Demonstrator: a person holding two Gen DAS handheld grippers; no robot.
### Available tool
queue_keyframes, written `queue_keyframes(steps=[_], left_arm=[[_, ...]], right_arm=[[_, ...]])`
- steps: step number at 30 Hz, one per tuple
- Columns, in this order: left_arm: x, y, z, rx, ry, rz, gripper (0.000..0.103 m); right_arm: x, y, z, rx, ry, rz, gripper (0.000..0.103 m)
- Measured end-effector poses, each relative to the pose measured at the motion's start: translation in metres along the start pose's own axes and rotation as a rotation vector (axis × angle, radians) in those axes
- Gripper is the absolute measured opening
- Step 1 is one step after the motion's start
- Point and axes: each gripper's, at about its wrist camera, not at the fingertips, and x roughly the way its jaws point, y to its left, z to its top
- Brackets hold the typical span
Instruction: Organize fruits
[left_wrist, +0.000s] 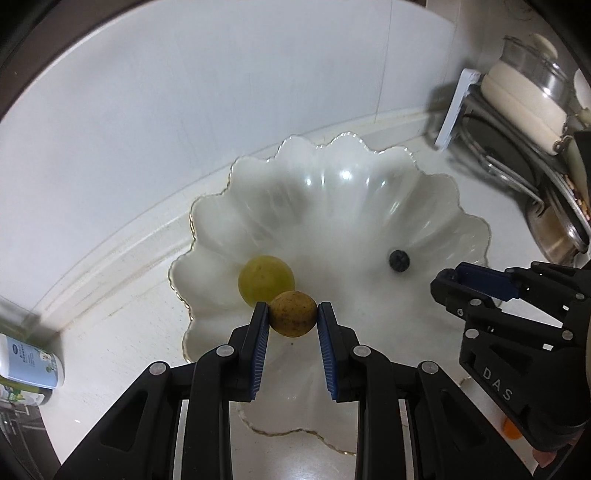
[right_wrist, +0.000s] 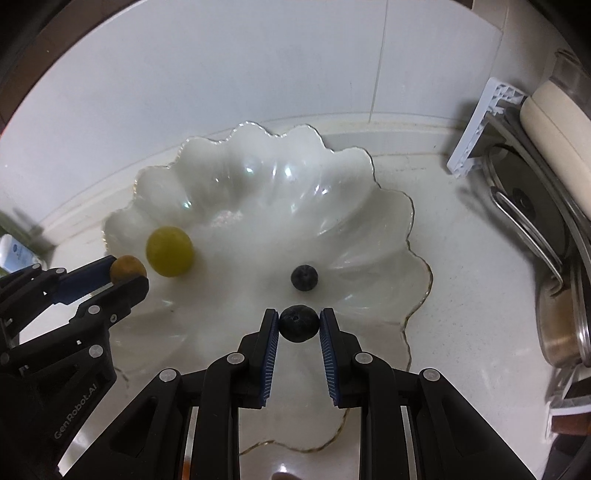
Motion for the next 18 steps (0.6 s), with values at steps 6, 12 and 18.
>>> queue_keyframes(steps=[6, 12, 18], left_arm=[[0.011, -0.001, 0.004, 0.007, 0.019, 0.011, 0.027], [0.021, -0.001, 0.006, -0.005, 0.05, 0.005, 0.028], [0.024, -0.001, 0.007, 0.0, 0.058, 0.013, 0.045]], right_arm=[[0.012, -0.001, 0.002, -0.017, 0.035, 0.007, 0.024], [0.021, -0.003, 0.002, -0.021, 0.053, 0.007, 0.024], [0.029, -0.005, 0.002, -0.02, 0.071, 0.01, 0.027]])
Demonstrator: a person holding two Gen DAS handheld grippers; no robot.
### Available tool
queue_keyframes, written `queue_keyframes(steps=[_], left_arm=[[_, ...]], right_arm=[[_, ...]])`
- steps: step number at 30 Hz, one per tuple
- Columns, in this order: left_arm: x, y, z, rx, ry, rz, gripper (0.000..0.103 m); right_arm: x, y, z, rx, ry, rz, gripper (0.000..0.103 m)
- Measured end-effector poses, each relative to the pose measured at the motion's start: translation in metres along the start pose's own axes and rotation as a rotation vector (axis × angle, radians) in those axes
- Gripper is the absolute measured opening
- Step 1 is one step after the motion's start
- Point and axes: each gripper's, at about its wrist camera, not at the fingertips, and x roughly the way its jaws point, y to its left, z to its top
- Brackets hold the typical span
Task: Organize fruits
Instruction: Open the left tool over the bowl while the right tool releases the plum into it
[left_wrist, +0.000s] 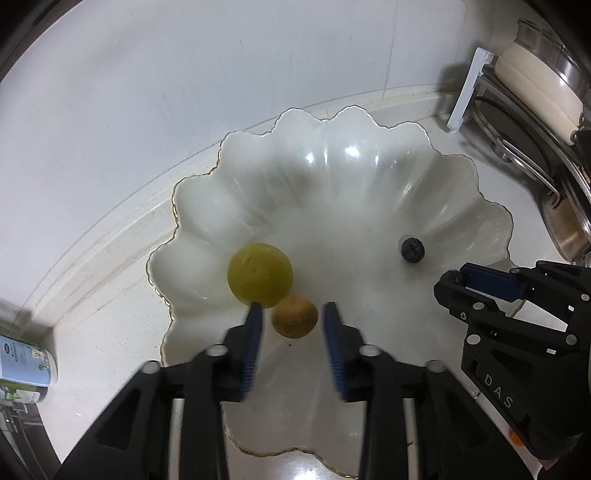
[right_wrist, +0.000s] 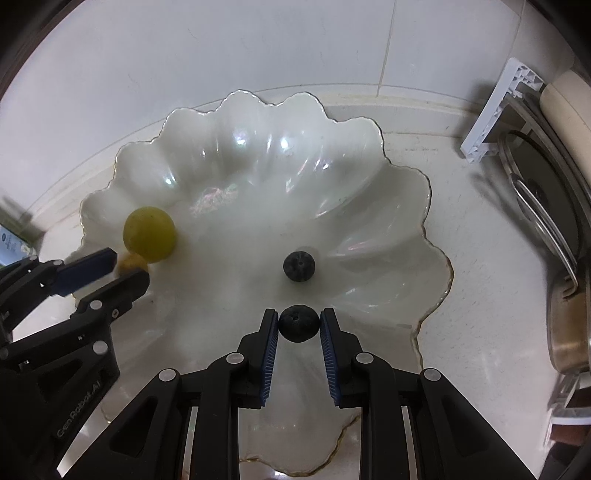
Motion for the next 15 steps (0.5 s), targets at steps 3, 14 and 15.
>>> queue_keyframes(steps=[3, 14, 15], left_arm=[[-0.002, -0.001, -0.001, 0.007, -0.012, 0.018, 0.051], [-0.037, 0.005, -0.018, -0.012, -0.075, 0.051, 0.057], [-0.041, 0.004, -0.02, -0.013, -0.086, 0.053, 0.058]], right_arm=[[-0.002, -0.002, -0.001, 0.003, -0.008, -0.029, 0.038], [-0.042, -0.007, -0.018, 0.04, -0.098, -0.05, 0.039], [-0.046, -0.008, -0.02, 0.044, -0.108, -0.059, 0.039]])
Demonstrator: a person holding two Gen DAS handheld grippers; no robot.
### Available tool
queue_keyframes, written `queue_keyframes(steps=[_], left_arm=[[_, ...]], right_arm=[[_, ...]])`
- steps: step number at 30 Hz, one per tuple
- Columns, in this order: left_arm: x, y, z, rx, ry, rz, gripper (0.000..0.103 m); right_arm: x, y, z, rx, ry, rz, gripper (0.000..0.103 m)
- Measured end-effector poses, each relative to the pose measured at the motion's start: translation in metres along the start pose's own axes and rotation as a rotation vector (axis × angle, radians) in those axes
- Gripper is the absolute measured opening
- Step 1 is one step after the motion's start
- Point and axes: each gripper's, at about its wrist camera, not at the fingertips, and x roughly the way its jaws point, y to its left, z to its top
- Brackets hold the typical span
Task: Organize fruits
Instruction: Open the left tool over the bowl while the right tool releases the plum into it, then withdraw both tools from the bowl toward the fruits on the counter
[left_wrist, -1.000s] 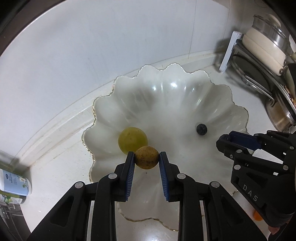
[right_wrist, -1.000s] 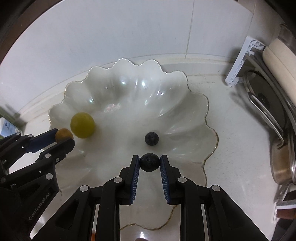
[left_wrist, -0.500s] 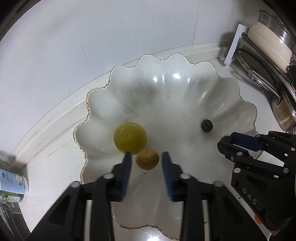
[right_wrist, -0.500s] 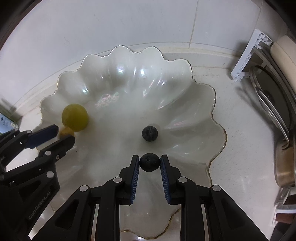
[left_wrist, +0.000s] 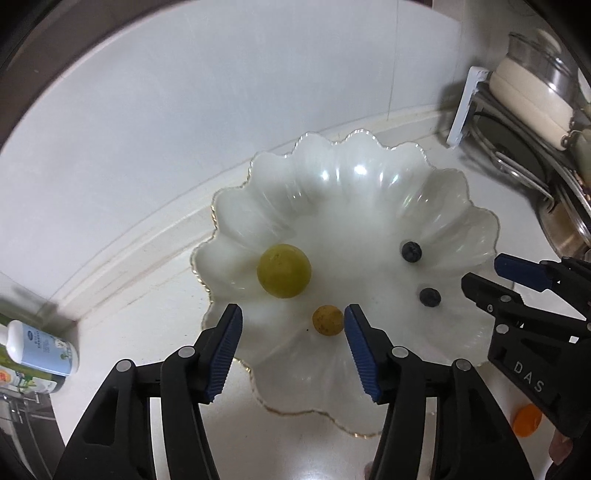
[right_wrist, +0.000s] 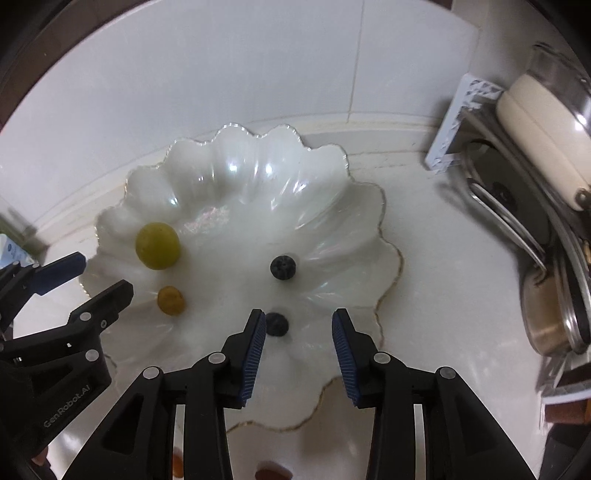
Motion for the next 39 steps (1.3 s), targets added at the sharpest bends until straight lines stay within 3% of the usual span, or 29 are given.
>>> queue_keyframes(steps=[16, 24, 28, 39], left_arm=[[-0.082, 0.005, -0.023, 0.004, -0.199, 0.016, 0.065], [-0.117, 0.004, -0.04, 0.018, -0.278, -0.015, 0.065], [-0.135, 0.005, -0.048, 0.009, -0.325, -0.026, 0.075], [-0.175, 0.0, -0.073, 0.029, -0.411, -0.058, 0.075]], right_arm=[[-0.079, 0.0, -0.028, 0.045, -0.183, -0.002, 0.039], [-0.116, 0.003, -0.051, 0.042, -0.269, -0.021, 0.039], [-0.133, 0.002, -0.062, 0.061, -0.31, -0.018, 0.039], [-0.173, 0.009, -0.097, 0.065, -0.394, -0.014, 0.039]])
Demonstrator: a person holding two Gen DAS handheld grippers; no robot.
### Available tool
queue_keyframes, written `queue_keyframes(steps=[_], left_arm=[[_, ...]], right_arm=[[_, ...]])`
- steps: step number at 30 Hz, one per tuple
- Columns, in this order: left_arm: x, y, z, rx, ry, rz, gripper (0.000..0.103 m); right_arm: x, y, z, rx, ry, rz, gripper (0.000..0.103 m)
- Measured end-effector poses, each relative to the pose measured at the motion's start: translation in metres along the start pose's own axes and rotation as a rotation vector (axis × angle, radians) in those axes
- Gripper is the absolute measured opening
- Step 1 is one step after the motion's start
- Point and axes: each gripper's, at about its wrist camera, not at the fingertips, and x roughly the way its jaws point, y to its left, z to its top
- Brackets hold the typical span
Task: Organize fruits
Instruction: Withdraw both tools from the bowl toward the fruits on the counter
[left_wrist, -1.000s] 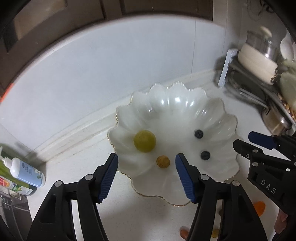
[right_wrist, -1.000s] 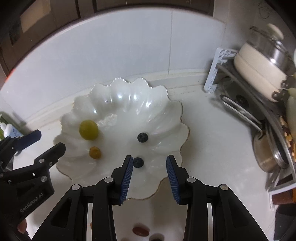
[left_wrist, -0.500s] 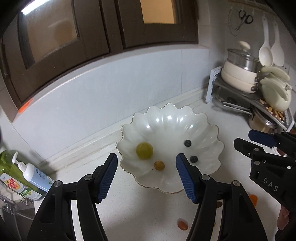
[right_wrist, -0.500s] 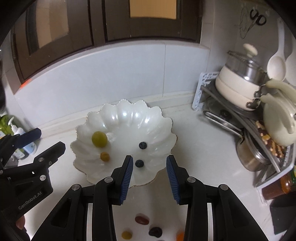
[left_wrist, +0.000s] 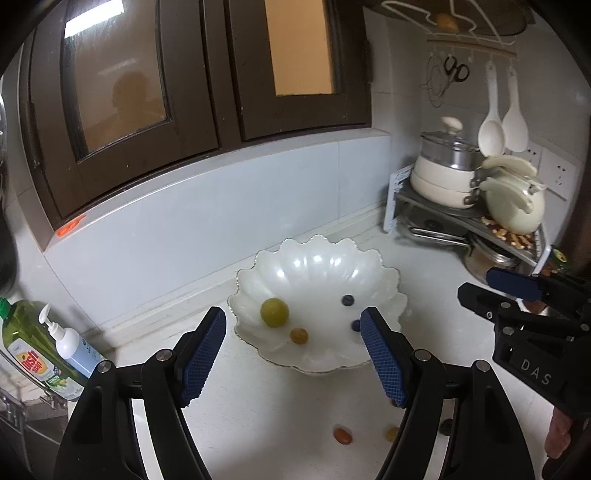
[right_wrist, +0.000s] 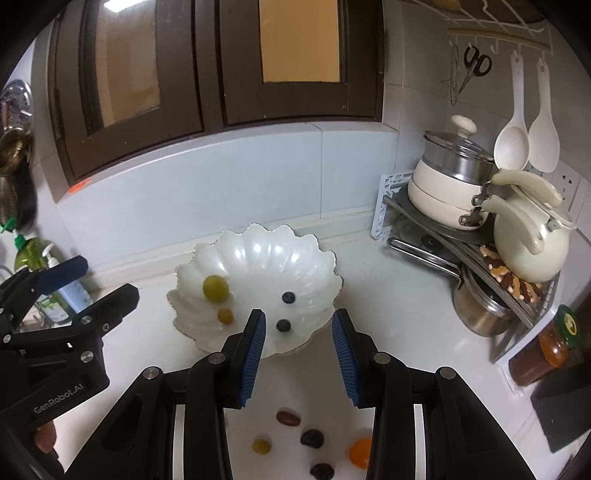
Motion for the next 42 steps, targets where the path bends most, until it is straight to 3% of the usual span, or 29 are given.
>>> queue_keyframes(steps=[14, 20, 42], left_arm=[[-0.042, -0.02, -0.025, 0.0, -0.064, -0.015, 0.075], [-0.048, -0.03, -0.04, -0.002, -0.044, -0.035, 0.075], [-0.058, -0.059, -0.082, 0.041, -0.02, -0.057, 0.075]], right_arm=[[-0.038, -0.006, -0.038, 0.015, -0.043, -0.036, 0.039], [-0.05, -0.013, -0.053, 0.028, -0.054, -0.076, 0.039], [-0.057, -0.031, -0.115, 0.105, -0.003, -0.094, 0.039]])
